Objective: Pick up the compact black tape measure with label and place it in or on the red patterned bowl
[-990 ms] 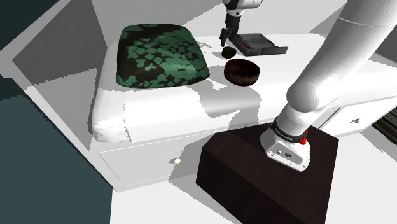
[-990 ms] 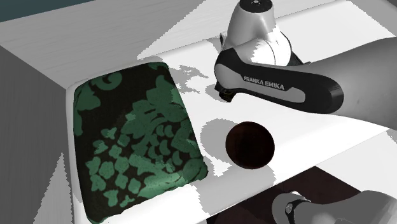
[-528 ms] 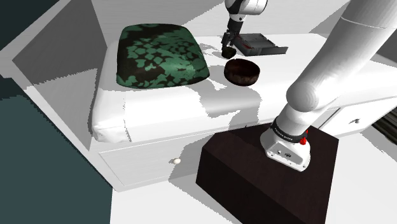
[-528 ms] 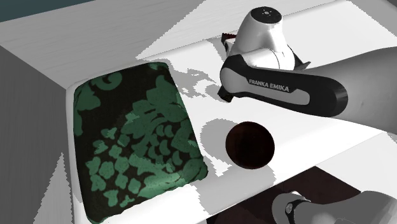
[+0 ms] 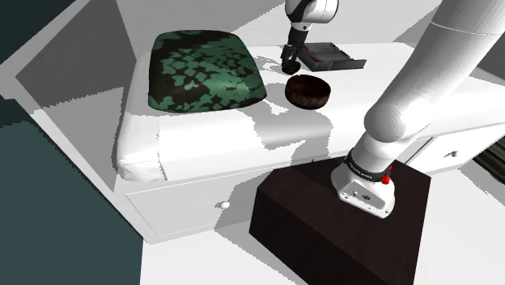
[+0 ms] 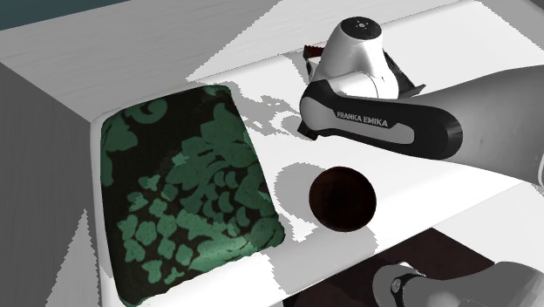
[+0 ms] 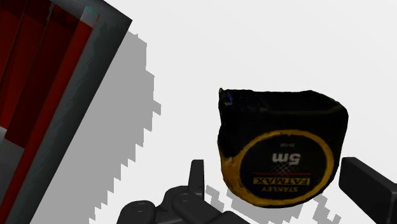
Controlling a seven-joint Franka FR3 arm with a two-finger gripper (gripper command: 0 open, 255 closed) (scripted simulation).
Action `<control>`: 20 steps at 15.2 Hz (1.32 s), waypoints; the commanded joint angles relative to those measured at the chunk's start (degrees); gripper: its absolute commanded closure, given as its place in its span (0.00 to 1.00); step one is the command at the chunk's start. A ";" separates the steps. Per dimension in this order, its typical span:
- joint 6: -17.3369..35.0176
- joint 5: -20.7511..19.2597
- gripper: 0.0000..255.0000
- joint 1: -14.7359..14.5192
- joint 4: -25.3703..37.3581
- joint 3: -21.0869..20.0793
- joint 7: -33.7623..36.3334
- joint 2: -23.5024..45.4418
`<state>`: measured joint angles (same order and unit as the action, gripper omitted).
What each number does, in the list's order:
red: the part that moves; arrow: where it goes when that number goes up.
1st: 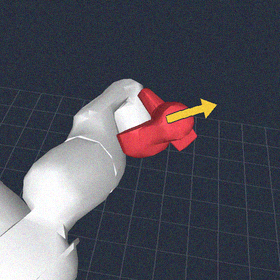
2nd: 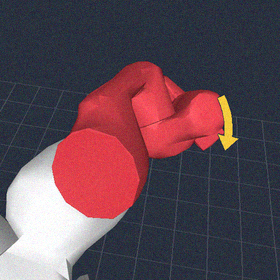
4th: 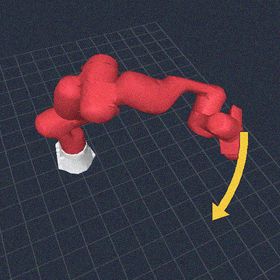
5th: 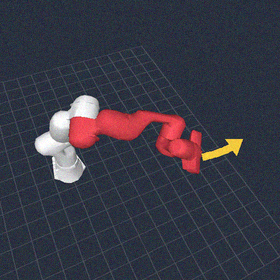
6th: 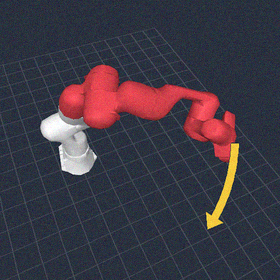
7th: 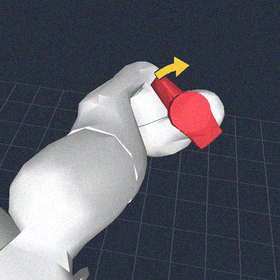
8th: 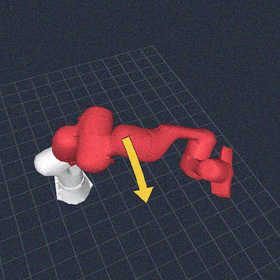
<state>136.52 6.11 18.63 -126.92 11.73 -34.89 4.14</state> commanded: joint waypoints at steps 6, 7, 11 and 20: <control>-0.01 -0.01 1.00 0.00 -0.02 0.00 0.01 -0.03; -0.01 0.00 1.00 0.00 -0.01 0.00 0.00 -0.02; 0.01 0.00 1.00 0.00 0.00 0.00 0.00 0.00; -6.61 -1.60 1.00 -0.05 3.05 0.10 1.39 -3.71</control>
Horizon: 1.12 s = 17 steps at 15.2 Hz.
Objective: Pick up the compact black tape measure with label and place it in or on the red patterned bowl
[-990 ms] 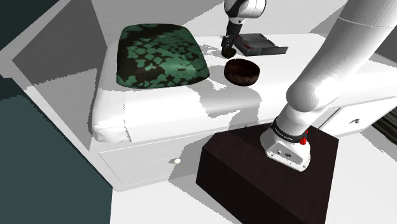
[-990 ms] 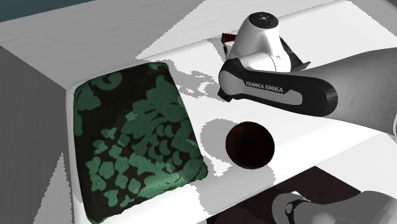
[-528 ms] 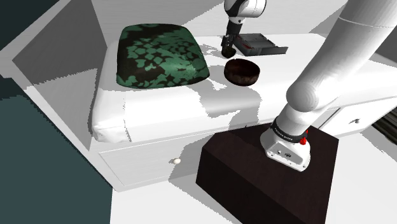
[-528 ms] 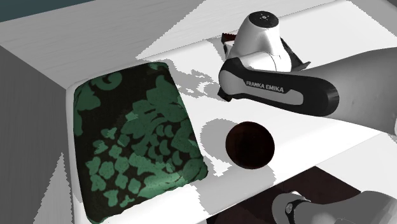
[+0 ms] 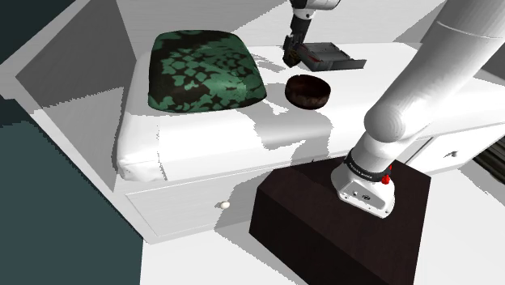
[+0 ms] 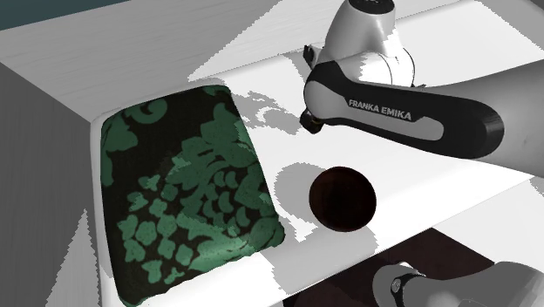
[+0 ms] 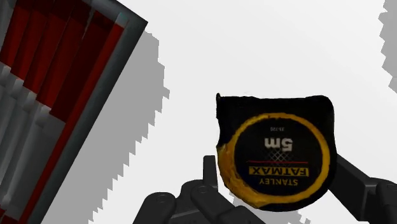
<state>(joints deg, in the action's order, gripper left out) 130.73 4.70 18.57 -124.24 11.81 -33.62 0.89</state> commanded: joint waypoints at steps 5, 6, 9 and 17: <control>-4.54 -0.83 1.00 0.00 2.49 0.01 0.73 -2.12; -5.29 -0.94 1.00 0.00 2.95 0.00 0.84 -2.41; -7.53 -1.24 1.00 0.00 4.41 -0.02 1.14 -3.22; -13.54 -1.82 1.00 -0.01 8.85 -0.10 1.79 -4.85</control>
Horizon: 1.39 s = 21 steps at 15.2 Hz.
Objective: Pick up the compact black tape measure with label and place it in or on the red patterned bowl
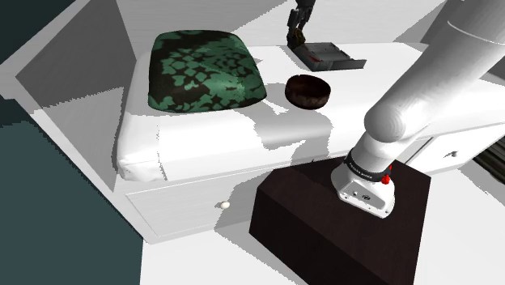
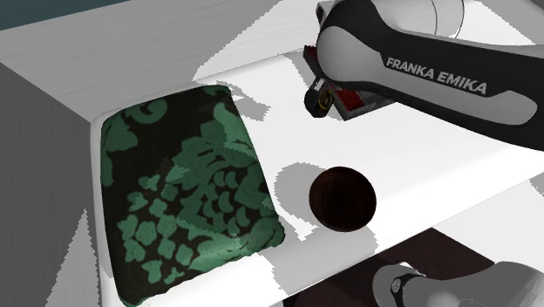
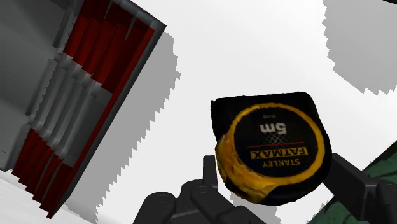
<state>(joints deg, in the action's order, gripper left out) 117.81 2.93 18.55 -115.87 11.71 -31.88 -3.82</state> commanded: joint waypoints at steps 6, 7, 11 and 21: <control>-2.09 -1.65 1.00 -0.51 -4.98 -1.12 2.48 -7.29; -2.08 -2.06 1.00 -0.63 -7.18 -1.54 3.23 -9.54; -2.78 -3.20 1.00 -0.89 -15.33 -3.50 6.20 -18.53; -9.96 -2.33 1.00 -2.03 -31.49 -9.61 13.30 -42.00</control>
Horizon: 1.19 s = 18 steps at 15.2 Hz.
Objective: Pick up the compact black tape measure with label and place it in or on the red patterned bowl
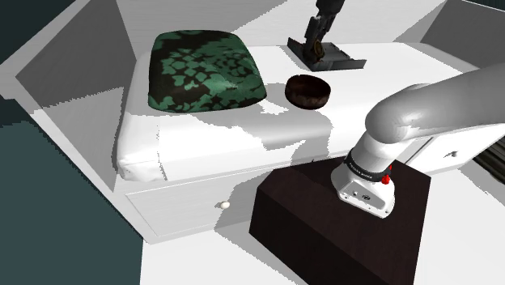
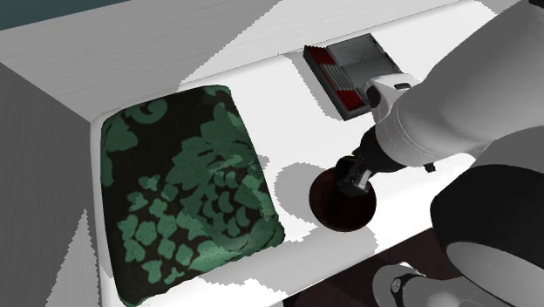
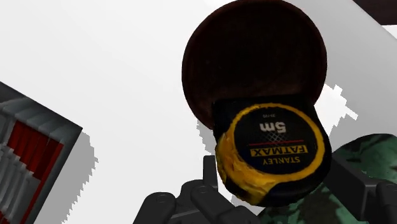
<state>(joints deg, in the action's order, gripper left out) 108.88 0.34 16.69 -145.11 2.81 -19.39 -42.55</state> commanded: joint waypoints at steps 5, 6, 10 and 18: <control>2.88 0.24 1.00 -0.14 -6.03 -0.65 0.69 -3.13; 3.69 0.24 1.00 -0.14 -6.76 -0.63 0.66 -3.06; 6.98 0.23 1.00 -0.12 -9.59 -0.57 0.56 -2.59; 12.09 0.22 1.00 -0.12 -13.47 -0.46 0.40 -1.36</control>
<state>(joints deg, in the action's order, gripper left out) 120.70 0.52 16.62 -158.42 2.41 -19.05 -43.97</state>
